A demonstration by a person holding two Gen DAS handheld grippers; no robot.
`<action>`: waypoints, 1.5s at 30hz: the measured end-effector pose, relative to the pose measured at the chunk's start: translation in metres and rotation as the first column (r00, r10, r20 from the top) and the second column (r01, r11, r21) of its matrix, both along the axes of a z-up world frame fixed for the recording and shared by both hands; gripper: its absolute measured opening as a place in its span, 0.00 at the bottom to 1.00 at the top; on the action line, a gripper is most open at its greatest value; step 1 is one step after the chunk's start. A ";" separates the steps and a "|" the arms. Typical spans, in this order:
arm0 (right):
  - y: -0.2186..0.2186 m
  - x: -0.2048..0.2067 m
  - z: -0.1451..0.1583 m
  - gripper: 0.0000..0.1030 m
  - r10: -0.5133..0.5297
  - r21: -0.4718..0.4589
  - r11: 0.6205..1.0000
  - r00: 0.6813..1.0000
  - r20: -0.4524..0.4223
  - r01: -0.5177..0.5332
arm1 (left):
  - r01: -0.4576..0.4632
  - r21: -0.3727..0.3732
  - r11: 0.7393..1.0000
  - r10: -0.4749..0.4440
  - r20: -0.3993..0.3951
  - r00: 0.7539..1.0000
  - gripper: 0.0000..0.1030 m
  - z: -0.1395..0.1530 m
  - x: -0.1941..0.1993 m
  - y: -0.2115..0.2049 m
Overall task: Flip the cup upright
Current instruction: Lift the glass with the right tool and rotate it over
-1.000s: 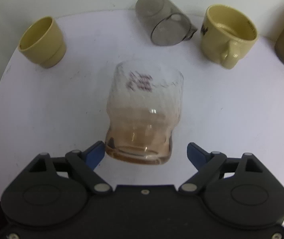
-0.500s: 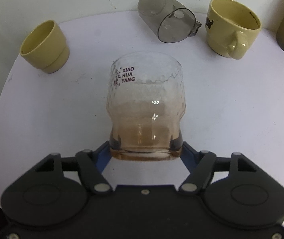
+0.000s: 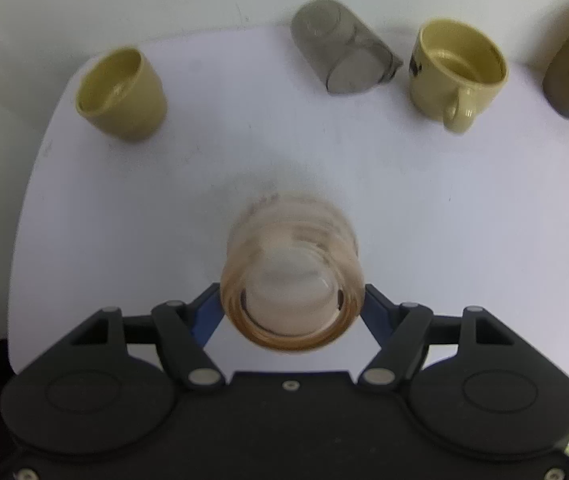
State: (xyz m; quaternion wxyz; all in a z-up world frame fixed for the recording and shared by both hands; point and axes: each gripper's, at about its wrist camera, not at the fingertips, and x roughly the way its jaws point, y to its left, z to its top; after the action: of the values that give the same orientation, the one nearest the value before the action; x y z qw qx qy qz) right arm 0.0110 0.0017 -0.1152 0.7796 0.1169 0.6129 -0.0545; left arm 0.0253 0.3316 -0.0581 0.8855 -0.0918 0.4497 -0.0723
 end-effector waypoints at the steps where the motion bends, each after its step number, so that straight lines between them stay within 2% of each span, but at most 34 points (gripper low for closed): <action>1: 0.001 0.004 -0.004 0.68 0.017 -0.001 1.000 1.000 -0.008 -0.017 | -0.005 -0.003 1.000 0.005 -0.001 1.000 0.93 -0.001 0.000 0.000; 5: 0.005 0.012 -0.018 0.69 0.029 0.004 1.000 0.997 -0.067 -0.028 | -0.019 -0.007 1.000 0.019 0.004 1.000 0.93 0.000 0.000 0.000; 8: 0.008 0.008 -0.015 0.67 0.053 0.014 0.999 0.997 -0.049 -0.053 | -0.041 -0.008 0.999 0.041 0.006 0.999 0.93 0.000 -0.001 0.005; 10: 0.009 0.003 -0.005 0.54 0.088 0.013 0.996 0.996 0.008 -0.088 | -0.055 -0.009 0.998 0.055 0.001 0.999 0.93 -0.001 -0.001 0.007; 11: 0.008 0.003 -0.003 0.42 0.092 0.012 0.996 0.996 0.013 -0.092 | -0.058 -0.010 0.998 0.058 -0.001 0.998 0.93 -0.001 -0.001 0.008; 12: 0.006 0.004 0.002 0.38 0.093 0.017 0.995 0.995 0.035 -0.094 | -0.064 -0.010 0.998 0.064 -0.005 0.998 0.93 -0.002 -0.001 0.009; 14: 0.004 0.006 0.005 0.40 0.096 0.017 0.995 0.994 0.043 -0.097 | -0.068 -0.009 0.998 0.068 -0.007 0.998 0.93 -0.002 0.000 0.009; 16: 0.004 0.007 0.006 0.49 0.111 0.005 0.994 0.993 0.041 -0.111 | -0.062 -0.005 0.998 0.062 0.003 0.998 0.93 0.000 -0.001 0.008; 20: 0.004 0.009 0.001 0.81 0.112 0.019 0.994 0.994 0.013 -0.112 | -0.055 -0.003 0.998 0.055 0.001 0.998 0.93 0.000 -0.001 0.006; 21: 0.005 0.013 -0.006 0.82 0.112 0.031 0.993 0.994 -0.012 -0.112 | -0.056 -0.003 0.998 0.056 0.000 0.998 0.93 -0.001 -0.001 0.006; 26: 0.023 0.035 -0.046 0.83 0.159 0.097 0.985 0.976 -0.149 -0.146 | -0.054 -0.004 0.999 0.054 0.005 0.999 0.93 0.001 -0.002 0.005; 28: 0.030 0.046 -0.071 0.82 0.162 0.122 0.983 0.963 -0.216 -0.138 | -0.049 -0.002 0.999 0.049 0.006 0.999 0.93 0.002 -0.004 0.005; 30: 0.029 0.048 -0.080 0.68 0.140 0.169 0.980 0.960 -0.242 -0.100 | -0.049 0.001 0.999 0.049 0.006 0.999 0.93 0.003 -0.005 0.006; 31: 0.027 0.050 -0.081 0.68 0.114 0.202 0.977 0.960 -0.255 -0.062 | -0.051 0.006 0.999 0.051 0.008 0.999 0.93 0.003 -0.006 0.008; 33: 0.029 0.049 -0.074 0.68 0.112 0.170 0.983 0.966 -0.233 -0.073 | -0.064 0.013 0.998 0.063 0.013 0.998 0.93 0.004 -0.008 0.013; 36: 0.034 0.037 -0.041 0.68 0.147 0.052 0.988 0.988 -0.052 -0.145 | -0.083 0.011 0.997 0.083 0.003 0.997 0.93 0.002 -0.009 0.017; 37: 0.034 0.034 -0.034 0.68 0.160 0.019 0.987 0.987 -0.008 -0.160 | -0.087 0.009 0.996 0.087 -0.004 0.996 0.93 0.000 -0.009 0.018; 38: 0.034 0.033 -0.032 0.68 0.164 0.012 0.986 0.986 0.001 -0.164 | -0.085 0.007 0.996 0.085 -0.010 0.996 0.93 -0.001 -0.008 0.017; 39: 0.036 0.030 -0.024 0.68 0.203 -0.046 0.979 0.977 0.068 -0.200 | -0.081 0.006 0.997 0.081 -0.012 0.997 0.93 -0.001 -0.009 0.016; 43: 0.033 0.024 -0.021 0.68 0.221 -0.118 0.972 0.960 0.173 -0.202 | -0.043 0.013 0.999 0.043 -0.008 0.999 0.93 0.001 -0.009 0.006; 45: 0.027 0.029 -0.024 0.69 0.216 -0.119 0.973 0.961 0.172 -0.198 | -0.029 0.016 0.999 0.029 -0.009 1.000 0.93 0.001 -0.009 0.002</action>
State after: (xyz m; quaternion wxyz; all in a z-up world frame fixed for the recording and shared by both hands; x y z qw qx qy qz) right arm 0.0398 0.0291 -0.1392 0.8391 0.0172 0.5436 0.0077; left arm 0.0160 0.3336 -0.0573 0.8850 -0.0917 0.4531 -0.0557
